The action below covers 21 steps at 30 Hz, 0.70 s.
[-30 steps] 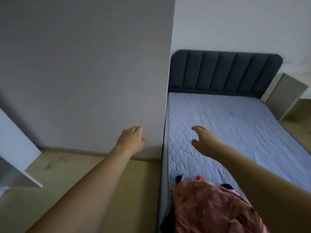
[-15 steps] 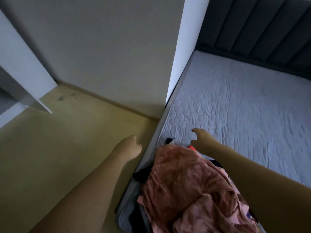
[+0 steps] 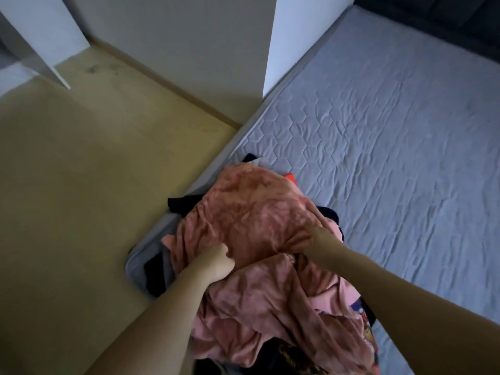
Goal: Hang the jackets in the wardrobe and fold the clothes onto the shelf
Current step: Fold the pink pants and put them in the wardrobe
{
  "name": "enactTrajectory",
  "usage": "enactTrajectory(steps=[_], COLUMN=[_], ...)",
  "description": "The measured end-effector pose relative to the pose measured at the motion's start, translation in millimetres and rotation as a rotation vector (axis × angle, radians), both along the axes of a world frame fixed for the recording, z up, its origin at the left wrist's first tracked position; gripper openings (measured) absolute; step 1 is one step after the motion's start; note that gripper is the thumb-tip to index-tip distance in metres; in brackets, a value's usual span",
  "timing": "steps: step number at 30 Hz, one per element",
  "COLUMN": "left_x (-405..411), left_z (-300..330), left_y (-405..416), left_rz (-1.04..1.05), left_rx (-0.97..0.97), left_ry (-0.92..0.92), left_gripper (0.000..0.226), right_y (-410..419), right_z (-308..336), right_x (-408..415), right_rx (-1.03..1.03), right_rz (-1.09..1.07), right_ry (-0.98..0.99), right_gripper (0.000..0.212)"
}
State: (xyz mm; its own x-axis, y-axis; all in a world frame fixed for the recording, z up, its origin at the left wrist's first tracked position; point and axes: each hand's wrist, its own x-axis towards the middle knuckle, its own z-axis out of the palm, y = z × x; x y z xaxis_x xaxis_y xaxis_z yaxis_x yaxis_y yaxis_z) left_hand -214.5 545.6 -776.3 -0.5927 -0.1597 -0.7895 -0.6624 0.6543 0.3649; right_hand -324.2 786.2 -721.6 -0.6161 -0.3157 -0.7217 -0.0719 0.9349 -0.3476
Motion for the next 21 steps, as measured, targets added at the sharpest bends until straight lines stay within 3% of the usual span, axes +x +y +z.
enactTrajectory(steps=[3,7,11,17,21], left_x=[10.9,18.9,9.7,-52.0,-32.8], left_z=[-35.5,-85.4,-135.8,-199.4,-247.8], left_y=[3.8,-38.0,-69.4,-62.7,-40.3], left_rz=[0.138,0.329,0.596,0.798,0.739], left_rx=[-0.036,-0.228,-0.293,-0.396,-0.589], left_ry=[-0.001,0.026,0.083,0.066,0.271], left_gripper=[0.062,0.072,0.085,0.082,0.065], right_y=[12.9,-28.0,-100.8,-183.9,-202.2], right_z=[-42.8,-97.3,-149.2,-207.8,-241.2], right_x=[-7.3,-28.1,-34.7,-98.2,-140.1], right_rx=[0.021,0.119,0.031,0.063,0.109], right_rz=[0.103,0.240,0.311,0.198,0.177], right_ry=[0.033,0.433,0.605,0.631,0.635], right_gripper=[0.037,0.055,0.057,0.073,0.090])
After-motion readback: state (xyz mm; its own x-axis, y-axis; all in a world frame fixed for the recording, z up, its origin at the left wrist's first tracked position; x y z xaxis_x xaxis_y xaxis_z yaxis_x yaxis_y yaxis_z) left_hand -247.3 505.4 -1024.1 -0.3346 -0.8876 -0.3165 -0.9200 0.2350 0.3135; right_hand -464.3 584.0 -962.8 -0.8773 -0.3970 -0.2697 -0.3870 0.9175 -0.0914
